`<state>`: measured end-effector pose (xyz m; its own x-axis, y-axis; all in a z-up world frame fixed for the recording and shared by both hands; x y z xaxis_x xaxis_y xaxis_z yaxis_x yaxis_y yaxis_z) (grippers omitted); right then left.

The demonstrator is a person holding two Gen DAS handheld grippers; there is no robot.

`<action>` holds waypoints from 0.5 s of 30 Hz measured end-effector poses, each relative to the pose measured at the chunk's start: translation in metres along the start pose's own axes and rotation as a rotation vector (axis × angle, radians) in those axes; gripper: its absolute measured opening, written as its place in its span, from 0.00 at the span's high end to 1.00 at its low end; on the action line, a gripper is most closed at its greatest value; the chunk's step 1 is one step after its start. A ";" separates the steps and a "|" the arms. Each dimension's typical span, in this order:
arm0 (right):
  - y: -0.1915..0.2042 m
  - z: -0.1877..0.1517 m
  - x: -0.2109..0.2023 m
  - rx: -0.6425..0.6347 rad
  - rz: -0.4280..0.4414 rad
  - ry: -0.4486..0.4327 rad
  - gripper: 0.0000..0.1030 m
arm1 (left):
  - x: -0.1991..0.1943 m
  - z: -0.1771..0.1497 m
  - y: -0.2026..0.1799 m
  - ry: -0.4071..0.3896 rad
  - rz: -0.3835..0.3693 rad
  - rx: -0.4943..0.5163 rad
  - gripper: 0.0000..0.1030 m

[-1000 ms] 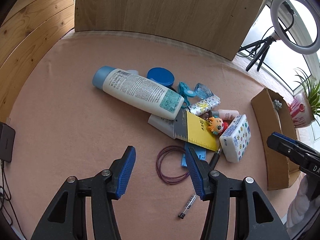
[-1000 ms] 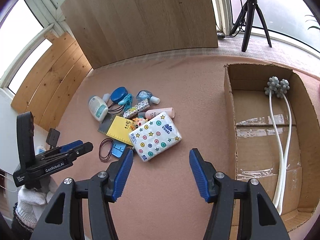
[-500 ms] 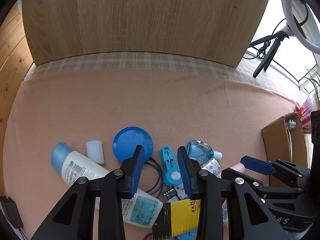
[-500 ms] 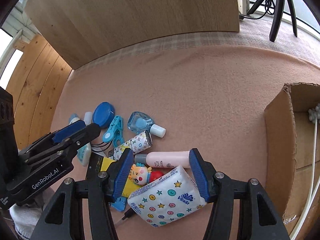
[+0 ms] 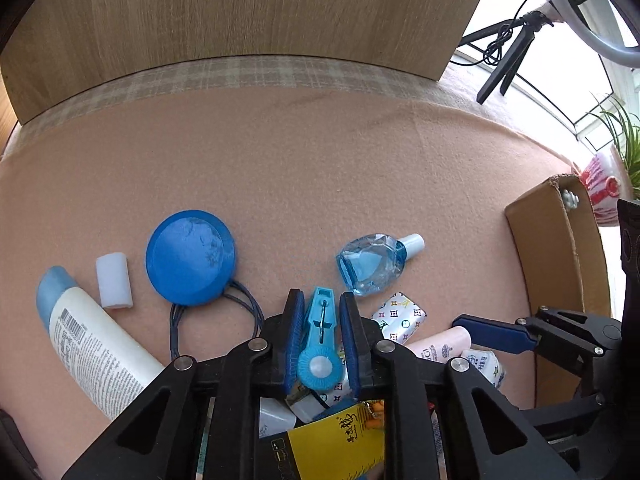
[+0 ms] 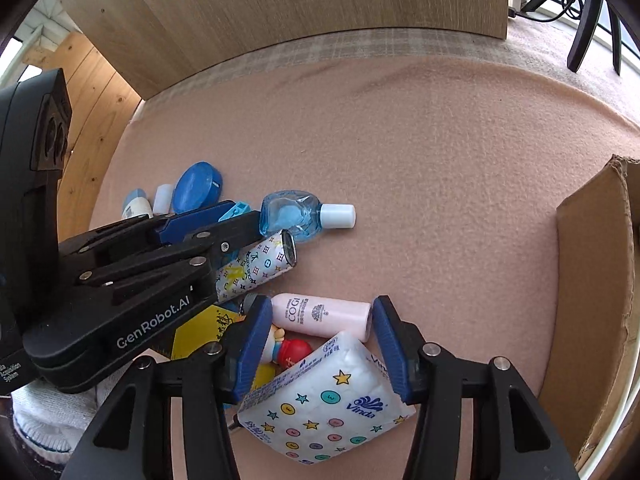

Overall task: Organize objects
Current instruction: 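Grasp the Vinda tissue pack with the right gripper while the left gripper grasps the blue clip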

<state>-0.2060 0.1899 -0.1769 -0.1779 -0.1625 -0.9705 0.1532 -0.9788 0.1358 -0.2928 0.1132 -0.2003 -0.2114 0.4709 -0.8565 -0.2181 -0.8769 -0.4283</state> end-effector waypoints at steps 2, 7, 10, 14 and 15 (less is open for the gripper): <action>0.002 -0.008 -0.001 -0.021 -0.001 0.004 0.53 | -0.001 -0.010 -0.003 0.000 -0.019 -0.002 0.82; 0.009 -0.029 -0.008 -0.056 0.014 0.012 0.54 | -0.007 -0.039 -0.010 0.009 -0.055 0.001 0.82; 0.016 -0.044 -0.013 -0.095 0.012 0.002 0.54 | -0.013 -0.059 -0.013 0.014 -0.060 0.010 0.82; 0.025 -0.067 -0.022 -0.154 -0.002 -0.025 0.54 | -0.023 -0.089 -0.014 0.008 -0.080 0.001 0.82; 0.027 -0.074 -0.025 -0.166 -0.002 -0.030 0.54 | -0.025 -0.096 -0.014 0.005 -0.090 -0.006 0.82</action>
Point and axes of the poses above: each gripper's, at about its wrist camera, not at the fingertips, and x roughly the way its jaws point, y to its left, z to its top, the point moved 8 cm from there along x, roughly the way its jaws point, and after that the axes turned 12 degrees about -z, right-handed, at the moved point
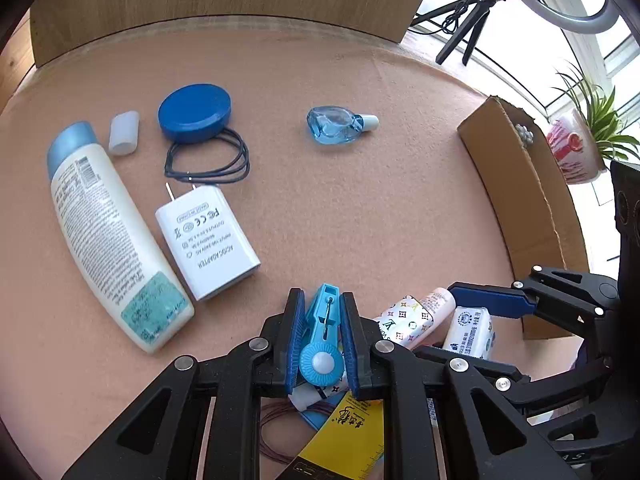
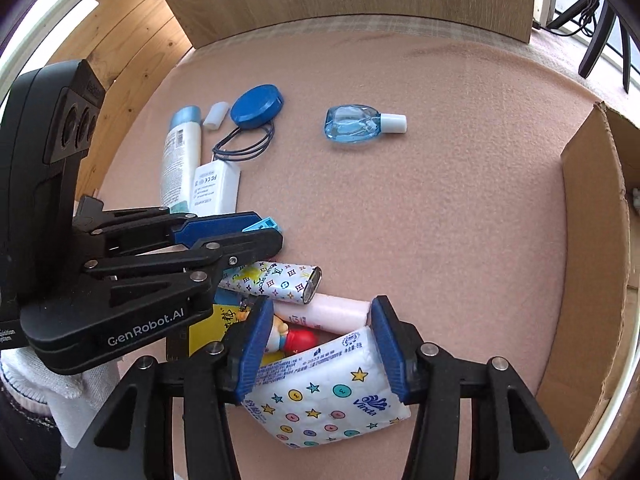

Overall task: Organize objects
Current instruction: 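Grasp the Vinda tissue pack with the right gripper while the left gripper grasps the blue clip, then lift the Vinda tissue pack with the right gripper and carry it toward the box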

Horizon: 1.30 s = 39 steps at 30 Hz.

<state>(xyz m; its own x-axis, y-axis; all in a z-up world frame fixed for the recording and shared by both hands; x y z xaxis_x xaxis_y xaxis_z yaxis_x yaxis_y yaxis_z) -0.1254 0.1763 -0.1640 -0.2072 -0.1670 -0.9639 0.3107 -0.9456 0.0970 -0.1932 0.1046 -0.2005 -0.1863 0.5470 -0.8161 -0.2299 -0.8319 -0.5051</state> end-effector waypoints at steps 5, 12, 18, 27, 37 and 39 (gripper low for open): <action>0.012 -0.029 -0.016 -0.071 -0.036 -0.064 0.54 | -0.013 -0.029 0.002 -0.019 0.021 0.003 0.82; 0.011 -0.067 -0.014 -0.070 -0.069 -0.036 0.54 | -0.028 -0.050 0.012 -0.051 0.108 0.001 0.81; -0.012 -0.092 -0.018 -0.005 -0.080 -0.024 0.54 | -0.063 -0.058 0.009 -0.116 0.135 -0.004 0.81; -0.036 -0.101 -0.066 0.163 -0.024 -0.137 0.54 | -0.063 -0.060 -0.043 -0.099 0.001 0.067 0.75; -0.053 -0.127 -0.079 0.381 0.061 -0.133 0.54 | -0.022 -0.093 -0.111 0.041 -0.105 0.224 0.60; -0.057 -0.135 -0.075 0.430 0.082 -0.121 0.54 | -0.014 -0.098 -0.120 0.071 -0.132 0.237 0.60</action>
Point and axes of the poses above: each gripper's, at about its wrist camera, not at the fingertips, and x roughly the way its jaws point, y to its left, z to its top, the point moved 8 cm from there along x, roughly the way its jaws point, and after that the axes turned 12 degrees about -z, right-handed, at the moved point
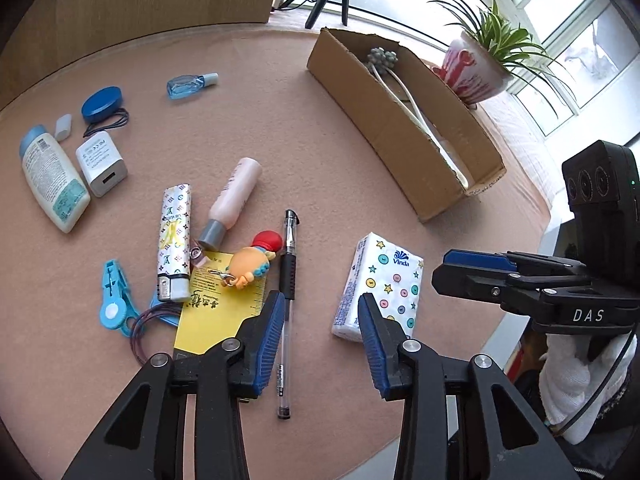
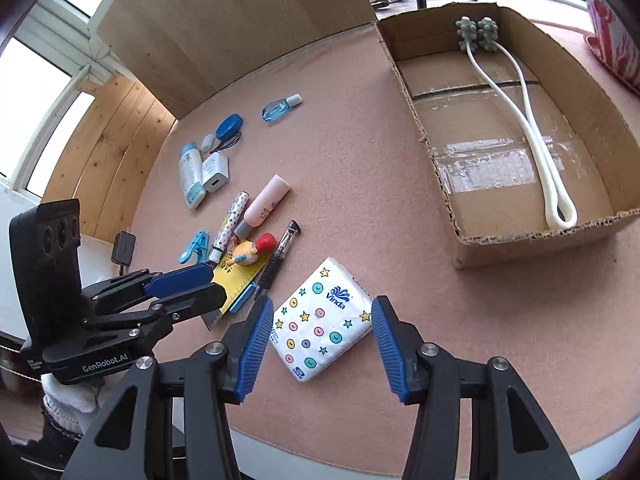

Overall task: Organize objects
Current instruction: 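Lift the Vinda tissue pack with the right gripper and carry it toward the box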

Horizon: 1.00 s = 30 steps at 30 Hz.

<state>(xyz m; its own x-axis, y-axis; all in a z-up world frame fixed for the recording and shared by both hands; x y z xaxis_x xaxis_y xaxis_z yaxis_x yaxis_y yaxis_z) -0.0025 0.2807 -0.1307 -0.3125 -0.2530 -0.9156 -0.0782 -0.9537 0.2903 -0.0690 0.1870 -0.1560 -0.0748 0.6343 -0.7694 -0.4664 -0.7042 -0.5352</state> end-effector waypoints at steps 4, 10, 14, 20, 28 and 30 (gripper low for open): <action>-0.012 -0.010 0.006 0.086 0.014 0.026 0.54 | 0.019 -0.006 -0.018 0.055 -0.035 0.048 0.60; -0.019 -0.019 0.010 0.167 0.055 0.046 0.60 | 0.036 -0.012 -0.036 0.104 -0.054 0.102 0.59; -0.016 -0.021 0.013 0.178 0.061 0.055 0.63 | 0.039 -0.017 -0.040 0.123 -0.058 0.109 0.59; -0.016 -0.022 0.020 0.184 0.050 0.069 0.66 | 0.037 -0.023 -0.042 0.125 -0.077 0.104 0.59; -0.014 -0.024 0.029 0.179 0.058 0.100 0.66 | 0.032 -0.036 -0.042 0.117 -0.092 0.080 0.60; -0.011 -0.025 0.031 0.170 0.059 0.103 0.67 | 0.031 -0.036 -0.040 0.112 -0.088 0.082 0.61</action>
Point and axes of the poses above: each gripper's, at about its wrist camera, not at the fingertips, and x roughly the way its jaws point, y to its left, z to its top, the point moved 8 cm from there along x, roughly the way its jaws point, and after that the axes turned 12 degrees about -z, right-handed, at the moved point
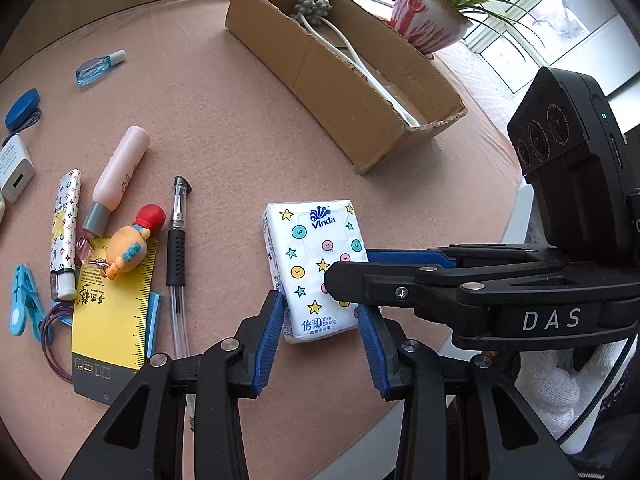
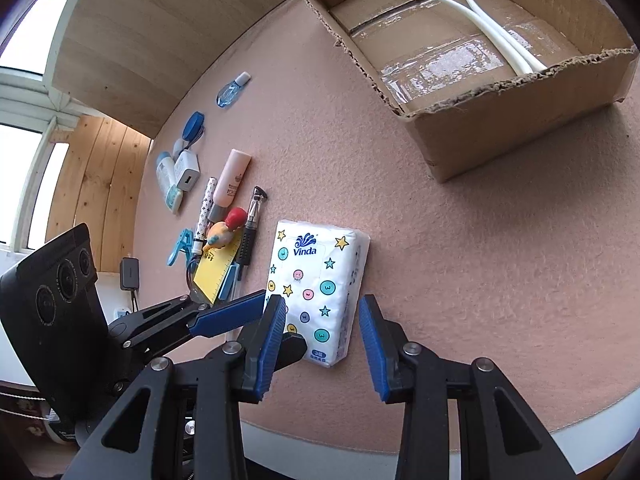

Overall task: Organize objects
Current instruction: 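Lift the Vinda tissue pack with the right gripper and carry it toward the box, then lower the tissue pack into the box beside the roller and open the right gripper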

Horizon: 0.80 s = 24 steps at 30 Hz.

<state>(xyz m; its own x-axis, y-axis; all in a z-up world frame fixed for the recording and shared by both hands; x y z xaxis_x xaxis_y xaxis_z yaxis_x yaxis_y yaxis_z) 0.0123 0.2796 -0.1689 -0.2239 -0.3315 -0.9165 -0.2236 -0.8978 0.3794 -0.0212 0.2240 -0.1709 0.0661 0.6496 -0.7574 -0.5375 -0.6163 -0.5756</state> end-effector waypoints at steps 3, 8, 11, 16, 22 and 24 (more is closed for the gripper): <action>0.003 0.000 0.000 -0.021 -0.024 -0.005 0.68 | -0.002 -0.001 0.002 -0.004 -0.003 -0.010 0.61; 0.010 0.002 -0.005 -0.060 -0.057 -0.026 0.69 | -0.006 0.008 0.003 -0.032 -0.002 -0.014 0.61; 0.017 0.007 -0.014 -0.092 -0.077 -0.056 0.69 | -0.018 0.016 -0.002 -0.059 0.006 0.001 0.61; 0.026 0.023 -0.036 -0.123 -0.092 -0.116 0.69 | -0.036 0.038 -0.016 -0.116 0.018 0.041 0.61; 0.023 0.054 -0.067 -0.130 -0.109 -0.201 0.69 | -0.025 0.090 -0.045 -0.169 0.036 0.099 0.61; 0.017 0.066 -0.077 -0.125 -0.118 -0.230 0.69 | -0.019 0.108 -0.052 -0.184 0.029 0.104 0.61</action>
<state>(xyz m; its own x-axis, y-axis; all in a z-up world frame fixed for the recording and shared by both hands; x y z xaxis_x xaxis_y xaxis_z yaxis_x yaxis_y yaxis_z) -0.0366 0.3083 -0.0837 -0.4160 -0.1610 -0.8950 -0.1457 -0.9597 0.2403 -0.0854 0.2921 -0.0927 -0.1003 0.7085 -0.6986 -0.6215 -0.5929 -0.5120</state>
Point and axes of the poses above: each gripper's, at about its wrist camera, not at the fingertips, and x roughly the way its jaws point, y to its left, z to its top, the point moved 8 cm from there along x, roughly the way its jaws point, and after that the axes turned 12 degrees about -z, right-handed, at the moved point
